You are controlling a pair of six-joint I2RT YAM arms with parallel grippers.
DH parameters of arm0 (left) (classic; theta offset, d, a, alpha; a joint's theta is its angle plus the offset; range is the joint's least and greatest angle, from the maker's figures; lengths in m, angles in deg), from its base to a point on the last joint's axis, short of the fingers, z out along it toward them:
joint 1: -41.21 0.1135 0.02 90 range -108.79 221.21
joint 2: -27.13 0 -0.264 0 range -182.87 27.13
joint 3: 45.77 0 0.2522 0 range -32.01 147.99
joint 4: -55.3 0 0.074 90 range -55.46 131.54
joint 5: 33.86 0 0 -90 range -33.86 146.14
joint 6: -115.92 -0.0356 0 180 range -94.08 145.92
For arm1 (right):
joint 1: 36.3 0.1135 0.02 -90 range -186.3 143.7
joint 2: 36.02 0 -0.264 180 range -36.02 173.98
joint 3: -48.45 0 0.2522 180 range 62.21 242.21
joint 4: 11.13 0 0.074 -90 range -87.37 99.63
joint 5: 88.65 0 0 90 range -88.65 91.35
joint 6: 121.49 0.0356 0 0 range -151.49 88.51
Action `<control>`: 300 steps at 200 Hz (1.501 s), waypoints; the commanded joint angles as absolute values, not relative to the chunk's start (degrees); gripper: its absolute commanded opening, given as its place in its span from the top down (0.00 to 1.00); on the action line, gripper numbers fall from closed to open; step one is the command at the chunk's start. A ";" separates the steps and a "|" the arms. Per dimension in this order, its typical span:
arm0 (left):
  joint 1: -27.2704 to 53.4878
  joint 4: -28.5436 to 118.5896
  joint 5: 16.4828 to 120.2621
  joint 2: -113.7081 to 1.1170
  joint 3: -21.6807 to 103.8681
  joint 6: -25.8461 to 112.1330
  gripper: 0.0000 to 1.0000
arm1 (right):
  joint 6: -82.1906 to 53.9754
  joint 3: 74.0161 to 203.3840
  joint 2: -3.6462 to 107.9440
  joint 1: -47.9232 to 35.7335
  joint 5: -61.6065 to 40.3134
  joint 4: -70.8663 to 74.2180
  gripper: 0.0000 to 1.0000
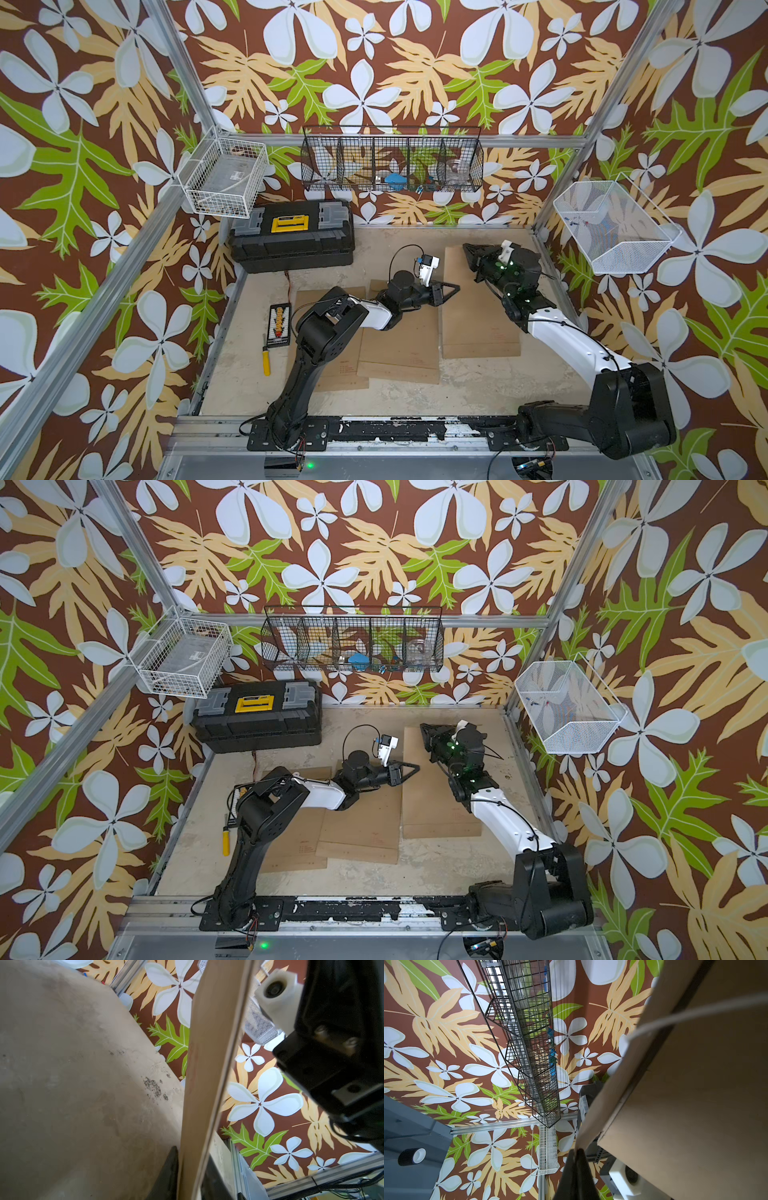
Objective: Close the mouth of the file bag
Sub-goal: Pick up the file bag from the center of the board, then close the file bag.
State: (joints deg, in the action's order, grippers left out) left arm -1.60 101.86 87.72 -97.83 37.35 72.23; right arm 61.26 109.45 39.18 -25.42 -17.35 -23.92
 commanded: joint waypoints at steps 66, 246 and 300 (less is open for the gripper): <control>1.54 91.18 85.97 -77.76 32.24 60.03 1.00 | 45.43 117.37 32.60 -24.70 -28.84 -17.24 0.57; 20.79 50.07 103.92 -46.59 32.68 36.59 1.00 | -12.78 95.71 19.61 -12.85 -12.55 -18.72 0.60; 20.73 50.42 106.89 -45.25 33.21 37.99 1.00 | -14.27 95.40 22.27 -12.72 -16.90 -22.62 0.61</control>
